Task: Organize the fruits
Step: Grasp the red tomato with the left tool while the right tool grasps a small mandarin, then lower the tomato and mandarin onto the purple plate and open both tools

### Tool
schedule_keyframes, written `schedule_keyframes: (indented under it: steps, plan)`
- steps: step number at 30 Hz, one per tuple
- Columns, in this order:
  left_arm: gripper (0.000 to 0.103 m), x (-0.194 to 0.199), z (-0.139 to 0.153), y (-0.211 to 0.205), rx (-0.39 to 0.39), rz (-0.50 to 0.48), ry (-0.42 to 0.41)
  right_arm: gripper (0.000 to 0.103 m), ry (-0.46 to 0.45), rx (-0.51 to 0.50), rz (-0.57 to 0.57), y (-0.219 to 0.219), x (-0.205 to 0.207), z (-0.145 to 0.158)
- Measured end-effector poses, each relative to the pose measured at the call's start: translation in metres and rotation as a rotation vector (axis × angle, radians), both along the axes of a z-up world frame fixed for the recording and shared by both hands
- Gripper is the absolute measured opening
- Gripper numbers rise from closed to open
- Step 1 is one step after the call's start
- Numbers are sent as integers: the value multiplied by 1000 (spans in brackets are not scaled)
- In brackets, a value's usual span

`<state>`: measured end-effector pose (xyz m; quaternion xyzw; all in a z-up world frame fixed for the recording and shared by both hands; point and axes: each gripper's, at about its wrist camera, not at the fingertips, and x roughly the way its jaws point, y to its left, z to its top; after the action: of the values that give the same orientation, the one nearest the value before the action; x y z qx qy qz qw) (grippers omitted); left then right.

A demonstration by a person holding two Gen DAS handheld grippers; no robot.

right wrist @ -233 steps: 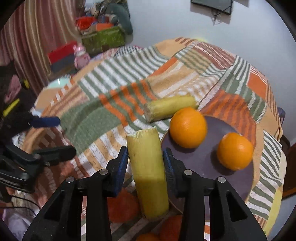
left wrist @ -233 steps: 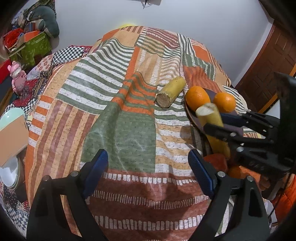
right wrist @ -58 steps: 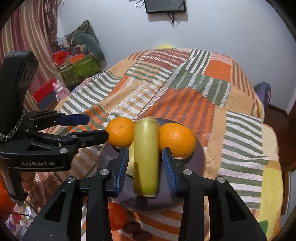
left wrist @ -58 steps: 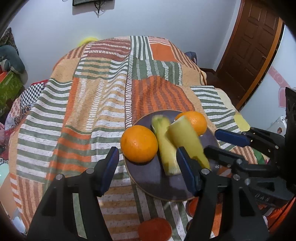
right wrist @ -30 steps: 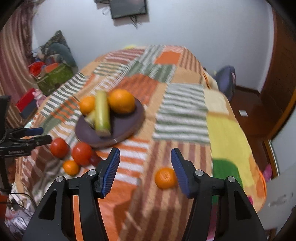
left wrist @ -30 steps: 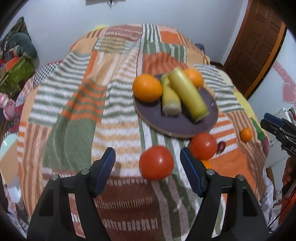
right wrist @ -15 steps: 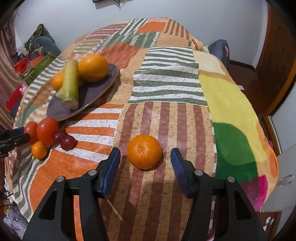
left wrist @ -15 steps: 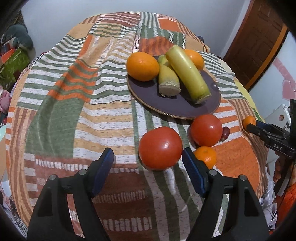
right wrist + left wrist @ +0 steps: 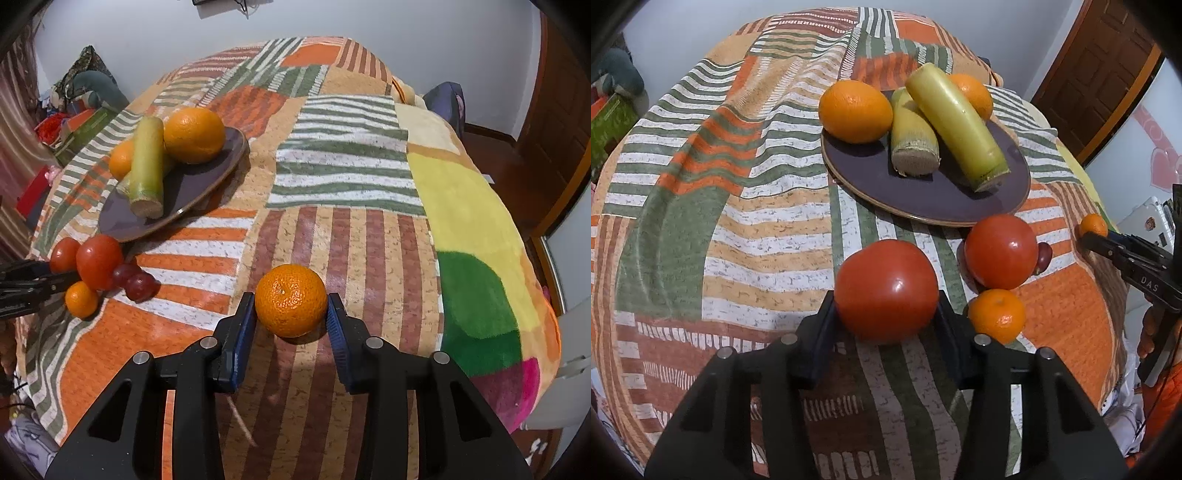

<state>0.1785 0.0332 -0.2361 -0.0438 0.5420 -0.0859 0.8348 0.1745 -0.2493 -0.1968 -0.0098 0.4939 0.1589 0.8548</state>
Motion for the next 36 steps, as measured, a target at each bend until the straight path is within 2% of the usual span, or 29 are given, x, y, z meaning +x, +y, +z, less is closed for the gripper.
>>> schedule_keyframes:
  steps: [6,21,26,36]
  plan:
    - [49,2,6,5,-4,16,-12,35,-40,12,15,6,4,13]
    - [49,37,50,4,7,16,-136,35,-147,60,101,45,31,46]
    - [49,50,50,2,9,10,-144,35,-144,81,135,62,41,42]
    - [49,73,29,2,6,3,-106,35,-104,76,172,85,63,24]
